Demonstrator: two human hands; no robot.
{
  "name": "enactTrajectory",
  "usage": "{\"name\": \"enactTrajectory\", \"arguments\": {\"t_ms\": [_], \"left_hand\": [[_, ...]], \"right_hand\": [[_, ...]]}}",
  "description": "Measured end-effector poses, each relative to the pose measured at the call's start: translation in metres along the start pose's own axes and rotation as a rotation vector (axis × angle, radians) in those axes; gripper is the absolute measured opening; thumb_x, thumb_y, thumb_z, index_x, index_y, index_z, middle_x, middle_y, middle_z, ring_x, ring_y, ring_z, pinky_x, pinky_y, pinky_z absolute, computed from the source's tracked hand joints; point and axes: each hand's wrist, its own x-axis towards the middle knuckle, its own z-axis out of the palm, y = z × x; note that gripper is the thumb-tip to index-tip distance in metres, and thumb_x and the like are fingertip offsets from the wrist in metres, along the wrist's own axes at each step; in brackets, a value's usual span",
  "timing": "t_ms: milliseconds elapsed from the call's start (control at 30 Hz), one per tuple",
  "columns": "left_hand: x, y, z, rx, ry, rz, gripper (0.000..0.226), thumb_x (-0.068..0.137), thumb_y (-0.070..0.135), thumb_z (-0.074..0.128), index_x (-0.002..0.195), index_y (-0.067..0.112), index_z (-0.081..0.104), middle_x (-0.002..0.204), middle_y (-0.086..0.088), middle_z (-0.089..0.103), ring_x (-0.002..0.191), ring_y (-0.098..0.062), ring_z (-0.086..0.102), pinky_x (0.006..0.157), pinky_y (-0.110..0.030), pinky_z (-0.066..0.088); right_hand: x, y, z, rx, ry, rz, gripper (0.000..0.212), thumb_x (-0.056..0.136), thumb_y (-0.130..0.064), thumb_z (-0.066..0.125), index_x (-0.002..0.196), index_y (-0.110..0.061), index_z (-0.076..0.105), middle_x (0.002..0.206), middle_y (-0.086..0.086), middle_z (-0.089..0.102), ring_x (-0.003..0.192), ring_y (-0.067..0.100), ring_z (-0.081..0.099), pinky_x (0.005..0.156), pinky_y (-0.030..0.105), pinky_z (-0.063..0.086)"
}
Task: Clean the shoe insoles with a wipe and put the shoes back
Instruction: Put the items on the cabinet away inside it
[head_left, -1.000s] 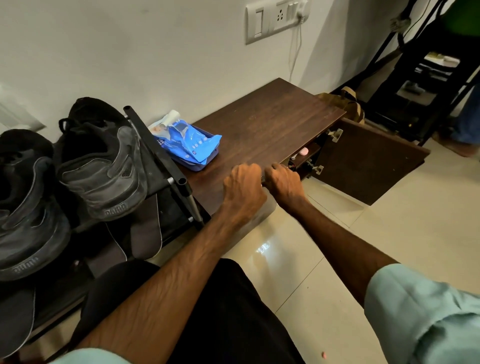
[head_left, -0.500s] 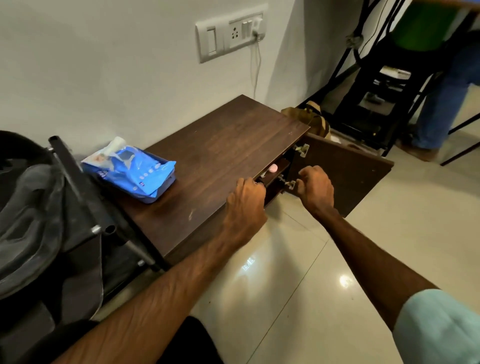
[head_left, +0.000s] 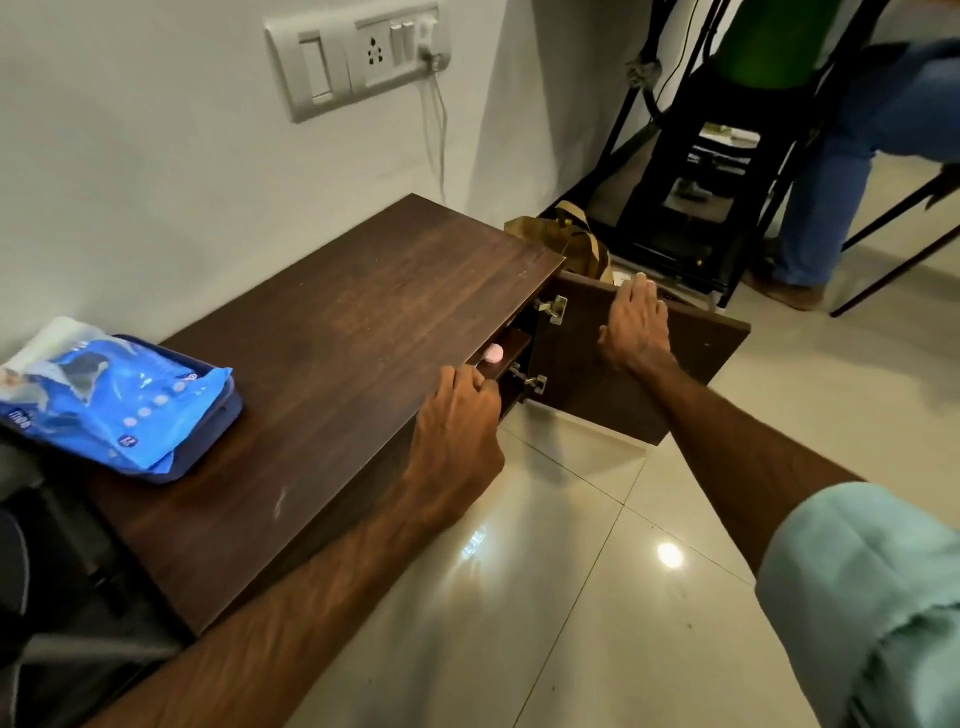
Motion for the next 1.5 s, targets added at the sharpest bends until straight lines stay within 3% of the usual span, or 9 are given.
{"name": "enactTrajectory", "arguments": {"t_ms": [167, 367, 667, 800, 1000, 1133, 1267, 1333, 1500], "left_hand": [[0.001, -0.006, -0.001, -0.040, 0.002, -0.013, 0.033, 0.091, 0.014, 0.065, 0.123, 0.016, 0.060, 0.133, -0.003, 0.051, 0.123, -0.019, 0.042, 0.088, -0.025, 0.042], [-0.004, -0.008, -0.001, -0.052, 0.000, -0.033, 0.026, 0.092, 0.015, 0.063, 0.118, 0.016, 0.062, 0.132, -0.002, 0.052, 0.122, -0.018, 0.043, 0.086, -0.025, 0.041], [-0.016, -0.002, -0.013, -0.148, -0.012, -0.035, 0.021, 0.092, 0.013, 0.064, 0.113, 0.015, 0.067, 0.129, -0.002, 0.055, 0.124, -0.018, 0.044, 0.088, -0.024, 0.044], [-0.018, -0.008, -0.020, -0.189, 0.016, -0.084, 0.023, 0.087, 0.010, 0.067, 0.109, 0.016, 0.067, 0.123, -0.001, 0.057, 0.118, -0.019, 0.047, 0.086, -0.028, 0.042], [-0.025, -0.029, -0.022, -0.246, 0.050, -0.122, 0.026, 0.080, 0.009, 0.071, 0.105, 0.015, 0.066, 0.113, -0.004, 0.061, 0.113, -0.023, 0.052, 0.091, -0.033, 0.040], [-0.026, -0.049, -0.023, -0.234, 0.075, -0.198, 0.023, 0.082, 0.013, 0.072, 0.103, 0.018, 0.066, 0.109, -0.002, 0.061, 0.112, -0.020, 0.051, 0.090, -0.024, 0.031], [-0.025, -0.053, -0.026, -0.215, 0.124, -0.264, 0.020, 0.082, 0.017, 0.074, 0.100, 0.023, 0.068, 0.101, 0.005, 0.055, 0.103, -0.012, 0.042, 0.081, -0.025, 0.032], [-0.025, -0.053, -0.026, -0.212, 0.111, -0.263, 0.021, 0.081, 0.018, 0.074, 0.101, 0.023, 0.068, 0.099, 0.006, 0.052, 0.100, -0.010, 0.037, 0.079, -0.026, 0.032], [-0.024, -0.057, -0.032, -0.199, 0.063, -0.259, 0.015, 0.083, 0.017, 0.071, 0.097, 0.018, 0.064, 0.101, 0.001, 0.055, 0.104, -0.017, 0.048, 0.080, -0.026, 0.033]], "right_hand": [[0.008, 0.014, -0.005, -0.110, -0.058, 0.021, 0.082, 0.094, -0.026, 0.071, 0.154, 0.002, 0.024, 0.154, 0.023, 0.035, 0.145, 0.038, 0.033, 0.122, 0.054, 0.026], [-0.005, 0.016, -0.011, -0.266, 0.032, -0.048, 0.047, 0.100, -0.019, 0.062, 0.141, -0.005, 0.046, 0.134, 0.017, 0.057, 0.129, 0.033, 0.053, 0.115, 0.049, 0.037], [-0.036, -0.012, -0.021, 0.341, -0.014, 0.136, 0.031, 0.094, -0.014, 0.071, 0.123, -0.007, 0.066, 0.112, 0.010, 0.069, 0.100, 0.023, 0.069, 0.087, 0.042, 0.061], [-0.049, -0.031, -0.016, 0.673, -0.003, 0.257, 0.030, 0.092, -0.021, 0.075, 0.120, -0.010, 0.074, 0.116, 0.008, 0.074, 0.106, 0.023, 0.070, 0.096, 0.044, 0.058], [-0.061, -0.077, 0.008, 1.163, 0.091, 0.577, 0.036, 0.090, -0.026, 0.078, 0.119, -0.005, 0.073, 0.113, 0.011, 0.075, 0.095, 0.017, 0.066, 0.097, 0.037, 0.057], [-0.058, -0.104, 0.017, 1.329, 0.032, 0.669, 0.039, 0.092, -0.032, 0.076, 0.120, -0.005, 0.071, 0.119, 0.011, 0.071, 0.109, 0.027, 0.067, 0.098, 0.044, 0.057], [-0.049, -0.125, 0.020, 1.379, -0.008, 0.682, 0.024, 0.093, -0.031, 0.074, 0.095, -0.009, 0.068, 0.097, 0.010, 0.066, 0.084, 0.026, 0.060, 0.078, 0.037, 0.057], [-0.048, -0.131, 0.021, 1.362, -0.021, 0.693, 0.030, 0.094, -0.031, 0.072, 0.100, -0.002, 0.073, 0.101, 0.012, 0.072, 0.090, 0.029, 0.068, 0.084, 0.043, 0.062], [-0.045, -0.142, 0.024, 1.379, -0.069, 0.706, 0.041, 0.097, -0.038, 0.067, 0.114, 0.000, 0.069, 0.117, 0.014, 0.071, 0.100, 0.028, 0.069, 0.092, 0.038, 0.060]]}}
